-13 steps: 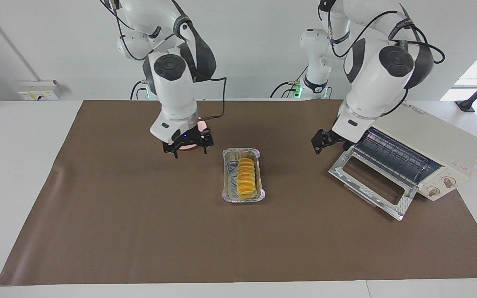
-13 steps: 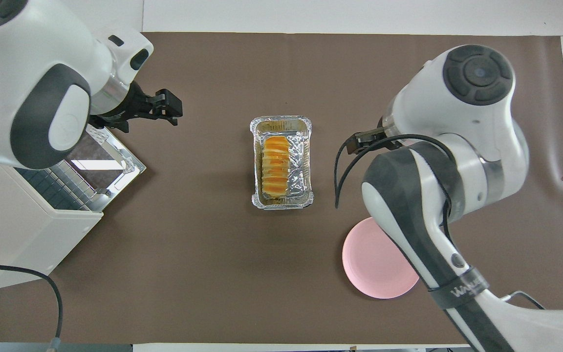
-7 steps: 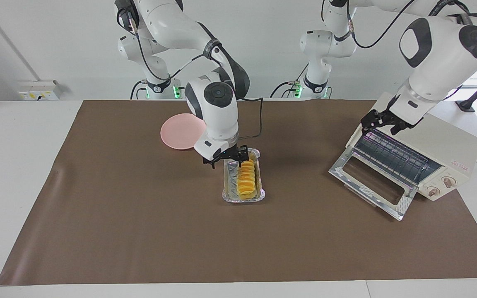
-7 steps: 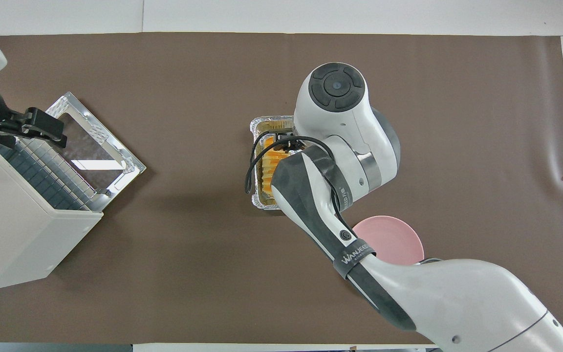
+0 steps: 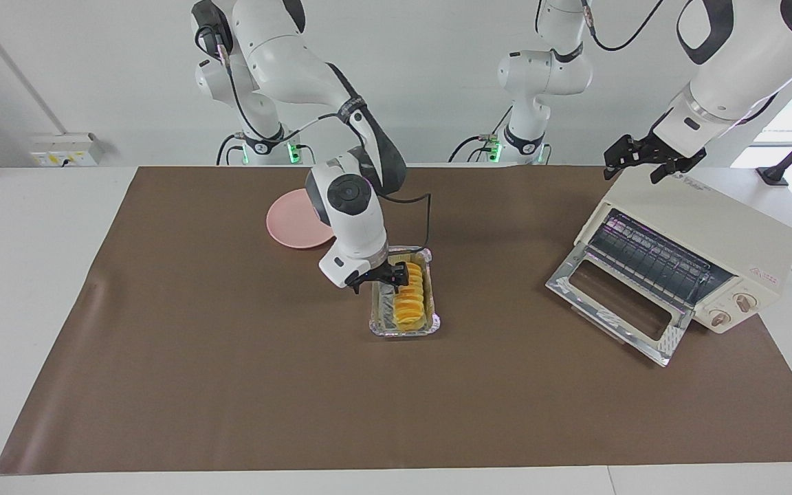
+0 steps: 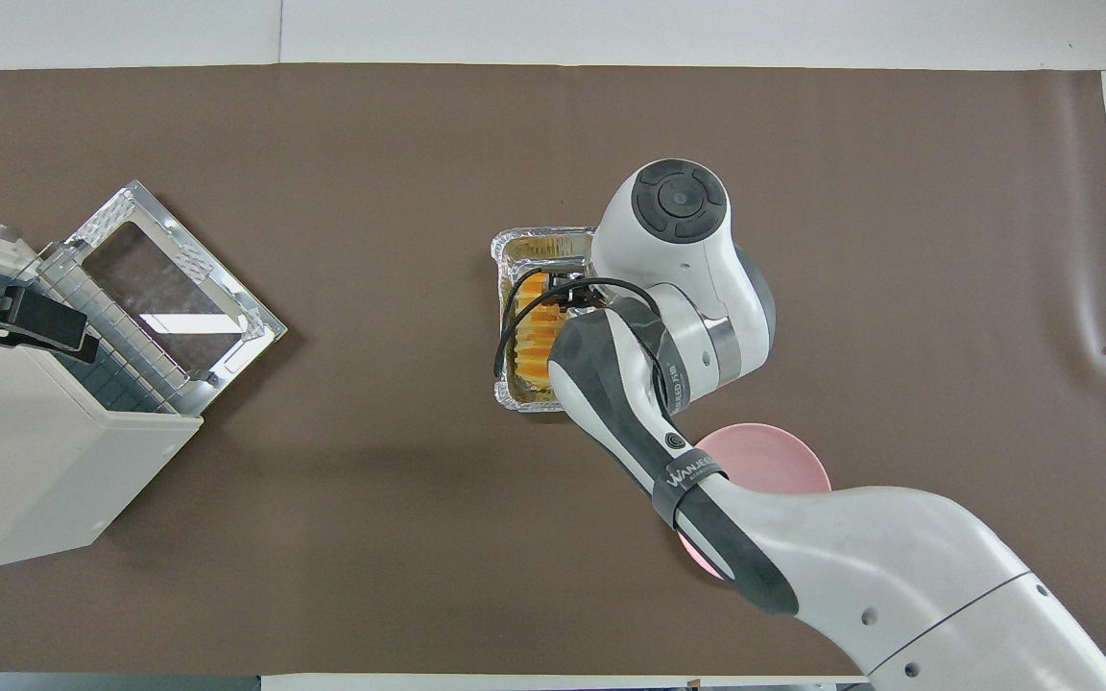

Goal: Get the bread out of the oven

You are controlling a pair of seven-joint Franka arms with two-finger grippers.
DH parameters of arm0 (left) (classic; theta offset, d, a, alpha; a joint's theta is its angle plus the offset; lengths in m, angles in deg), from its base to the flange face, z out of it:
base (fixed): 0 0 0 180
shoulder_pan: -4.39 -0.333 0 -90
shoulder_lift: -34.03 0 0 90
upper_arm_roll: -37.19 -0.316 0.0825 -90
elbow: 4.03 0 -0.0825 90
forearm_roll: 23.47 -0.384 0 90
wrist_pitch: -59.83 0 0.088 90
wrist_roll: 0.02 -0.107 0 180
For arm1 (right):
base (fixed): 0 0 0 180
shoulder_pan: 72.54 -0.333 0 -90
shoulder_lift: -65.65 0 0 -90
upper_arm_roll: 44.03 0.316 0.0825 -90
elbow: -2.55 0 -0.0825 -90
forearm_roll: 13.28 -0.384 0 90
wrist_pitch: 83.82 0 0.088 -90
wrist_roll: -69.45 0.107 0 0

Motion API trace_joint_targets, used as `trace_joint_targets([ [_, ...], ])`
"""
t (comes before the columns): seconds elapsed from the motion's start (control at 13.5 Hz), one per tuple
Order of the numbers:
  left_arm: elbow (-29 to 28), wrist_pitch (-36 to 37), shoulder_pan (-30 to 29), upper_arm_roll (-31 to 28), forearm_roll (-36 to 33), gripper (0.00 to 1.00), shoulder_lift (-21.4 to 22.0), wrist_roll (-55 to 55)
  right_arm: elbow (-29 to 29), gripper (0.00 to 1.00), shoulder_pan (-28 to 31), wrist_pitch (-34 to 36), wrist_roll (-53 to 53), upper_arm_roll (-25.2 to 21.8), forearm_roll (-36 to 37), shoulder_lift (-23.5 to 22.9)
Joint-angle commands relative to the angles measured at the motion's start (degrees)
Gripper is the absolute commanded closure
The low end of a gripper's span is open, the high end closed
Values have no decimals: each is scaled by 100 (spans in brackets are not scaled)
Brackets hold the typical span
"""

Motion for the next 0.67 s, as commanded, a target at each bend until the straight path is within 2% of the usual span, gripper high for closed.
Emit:
trace_joint_targets([
  [0.0,-230,18,-139,67,-110,0,226,-56,400,50,53,-146,111,34,-83,202],
  [0.15,-230,-26,-148,94,-110,0,218,-56,524,99,26,-147,119,34,-83,254],
  [0.3,-221,-8,-314,251,-110,0,218,-126,507,100,18,-129,111,34,-74,255],
  [0.45,-230,-43,-744,681,-102,0,218,-126,446,100,-9,-155,32,34,-65,246],
  [0.59,-239,-79,-763,709,-102,0,209,-126,210,100,201,19,-82,26,-74,263],
])
